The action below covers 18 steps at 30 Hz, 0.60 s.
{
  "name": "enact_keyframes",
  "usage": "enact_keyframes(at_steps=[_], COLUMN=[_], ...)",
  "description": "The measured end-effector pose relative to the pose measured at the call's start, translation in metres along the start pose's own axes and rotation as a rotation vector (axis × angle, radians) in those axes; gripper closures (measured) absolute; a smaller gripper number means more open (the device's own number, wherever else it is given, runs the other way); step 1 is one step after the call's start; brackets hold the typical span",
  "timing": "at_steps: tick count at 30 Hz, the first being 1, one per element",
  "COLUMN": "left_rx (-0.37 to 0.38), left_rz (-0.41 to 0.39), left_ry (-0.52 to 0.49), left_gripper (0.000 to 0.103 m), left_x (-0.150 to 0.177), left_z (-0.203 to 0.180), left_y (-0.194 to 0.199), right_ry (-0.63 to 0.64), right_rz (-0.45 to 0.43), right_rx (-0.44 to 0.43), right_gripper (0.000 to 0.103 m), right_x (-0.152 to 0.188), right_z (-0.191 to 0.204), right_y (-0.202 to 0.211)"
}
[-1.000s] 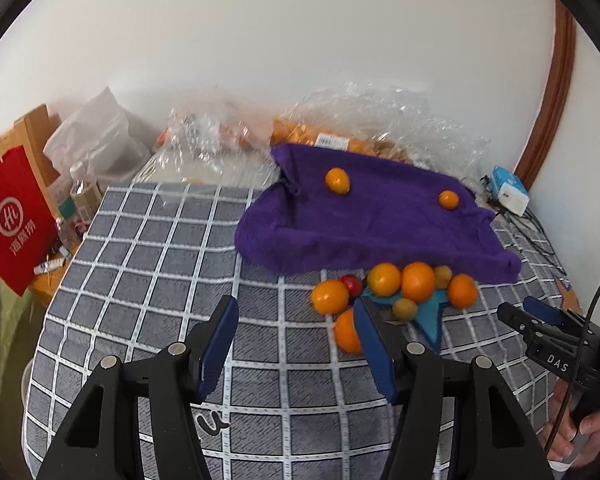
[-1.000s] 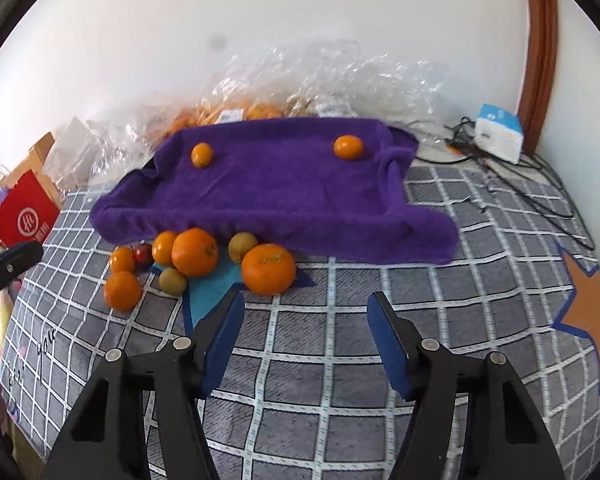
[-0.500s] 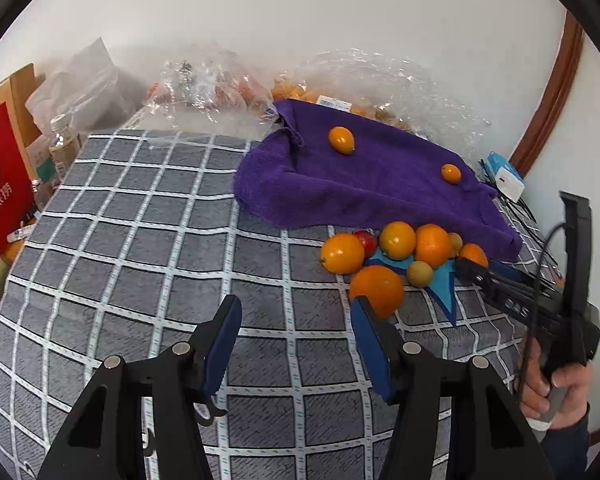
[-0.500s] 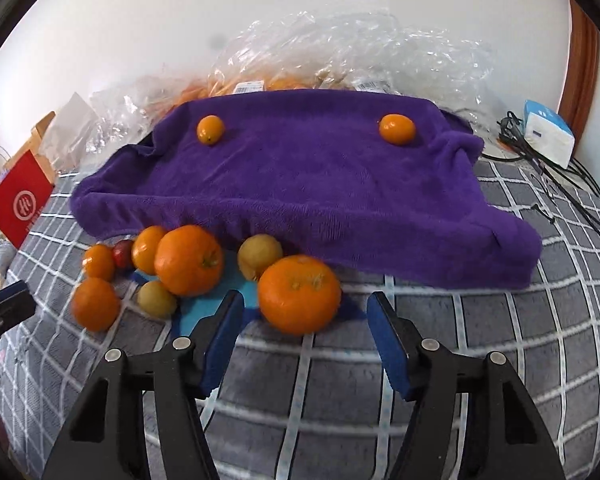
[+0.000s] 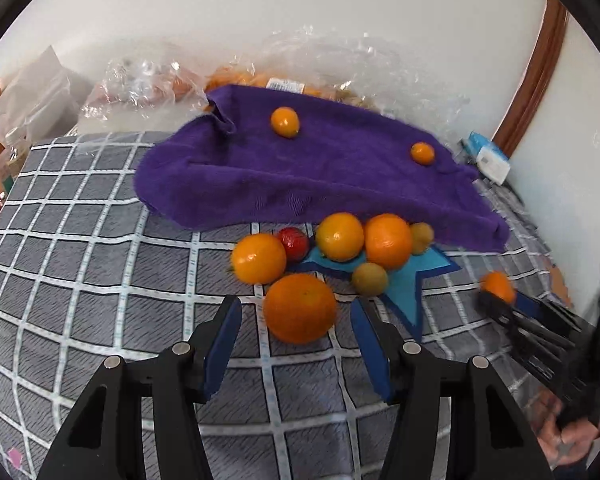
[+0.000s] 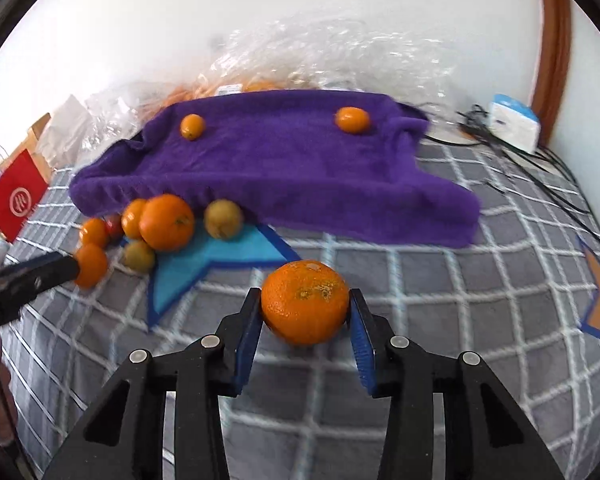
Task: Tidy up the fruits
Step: 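Grasp a large orange with the left tool while the right tool grasps another large orange, then lift the large orange in the left tool onto the towel while the right tool carries its own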
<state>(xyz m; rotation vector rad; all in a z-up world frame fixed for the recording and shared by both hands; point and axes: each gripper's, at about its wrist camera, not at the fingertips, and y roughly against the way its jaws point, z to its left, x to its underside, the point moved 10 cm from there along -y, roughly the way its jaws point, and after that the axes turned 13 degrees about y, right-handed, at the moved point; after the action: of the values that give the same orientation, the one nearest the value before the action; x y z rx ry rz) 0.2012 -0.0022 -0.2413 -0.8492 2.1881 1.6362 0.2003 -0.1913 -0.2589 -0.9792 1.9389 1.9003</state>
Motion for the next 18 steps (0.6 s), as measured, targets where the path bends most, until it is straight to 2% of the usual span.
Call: enact_keyframes(at_steps=[2, 4, 7, 13, 18], left_rx=[-0.048, -0.052, -0.046, -0.058, -0.081], left_rz=[0.011, -0.023, -0.019, -0.025, -0.048], left_ry=[0.002, -0.001, -0.023, -0.007, -0.05], left_gripper=[0.048, 0.05, 0.065, 0.065, 0.064], left_x=[0.001, -0.001, -0.001, 0.002, 0.006], left_z=[0.003, 0.003, 0.002, 0.021, 0.029], left_y=[-0.01, -0.012, -0.012, 0.004, 0.007], right_ry=[-0.004, -0.006, 0.006, 0.015, 0.01], right_rz=[0.008, 0.005, 0.004, 0.014, 0.018], right_rx=[-0.001, -0.007, -0.019, -0.011, -0.006], right_gripper=[0.061, 0.061, 0.061, 0.061, 0.059], right_x=[0.008, 0.012, 0.012, 0.013, 0.011], right_z=[-0.003, -0.002, 0.001, 0.002, 0.002], right_y=[0.003, 0.006, 0.006, 0.001, -0.001])
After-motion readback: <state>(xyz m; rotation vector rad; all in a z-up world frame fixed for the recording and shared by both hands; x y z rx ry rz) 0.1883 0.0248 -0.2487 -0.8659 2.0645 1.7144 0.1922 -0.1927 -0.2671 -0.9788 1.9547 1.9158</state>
